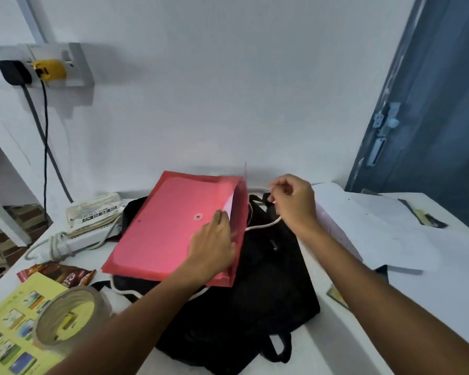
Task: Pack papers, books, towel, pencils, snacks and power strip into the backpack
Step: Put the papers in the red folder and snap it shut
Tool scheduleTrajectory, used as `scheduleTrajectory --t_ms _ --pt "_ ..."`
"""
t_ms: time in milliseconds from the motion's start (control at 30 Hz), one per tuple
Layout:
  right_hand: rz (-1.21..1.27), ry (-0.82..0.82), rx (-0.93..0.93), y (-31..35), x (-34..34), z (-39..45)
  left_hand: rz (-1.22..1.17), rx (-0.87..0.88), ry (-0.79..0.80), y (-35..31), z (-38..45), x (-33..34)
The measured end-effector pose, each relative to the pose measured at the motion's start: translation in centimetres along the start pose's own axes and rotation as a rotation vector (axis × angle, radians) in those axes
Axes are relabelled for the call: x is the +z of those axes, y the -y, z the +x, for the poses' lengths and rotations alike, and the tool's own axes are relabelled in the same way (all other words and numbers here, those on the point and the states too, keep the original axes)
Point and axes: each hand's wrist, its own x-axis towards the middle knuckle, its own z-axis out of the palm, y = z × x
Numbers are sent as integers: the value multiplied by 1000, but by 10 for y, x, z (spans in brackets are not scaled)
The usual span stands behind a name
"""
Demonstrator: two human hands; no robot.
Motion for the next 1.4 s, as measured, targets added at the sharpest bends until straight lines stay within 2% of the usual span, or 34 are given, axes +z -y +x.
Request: scheduleTrajectory --t_ms 67,133,200,300,367,533,600,767,867,967,1100,1200,1300,1400 --pt "-127 -184 -149 -4 -30 2 7 -8 17 -2 3 11" --pt "-375 -281 -251 -13 -64 8 21 -4 40 -6 8 22" --pt "-630 -185 -139 -23 -92 15 33 -3 52 -11 11 30" --pt "-879 192 176 -37 -105 11 48 -11 52 -16 15 36" --pt "-1012 367 189 -48 -97 -3 49 -12 52 -16 16 38" --pt "-1220 534 41 -66 -66 -29 38 4 40 -15 18 38" --pt "-1272 563 12 -71 -56 -34 36 9 35 -11 18 38" --pt "-1268 407 -58 -75 -42 -35 28 20 28 -4 15 36" --pt "-1319 392 -112 -78 -37 -38 10 30 24 -2 14 35" --pt "-1206 349 -149 -75 -32 -39 14 32 26 -1 12 33" --pt "-666 145 17 -45 -28 -27 39 37 17 -3 10 33" --pt "-355 57 14 -15 -23 -19 74 33 10 -6 6 34" --pt "-177 91 -64 4 -9 -18 87 24 8 -10 4 35" --pt "-121 207 -68 13 9 -25 57 26 9 -12 3 34"
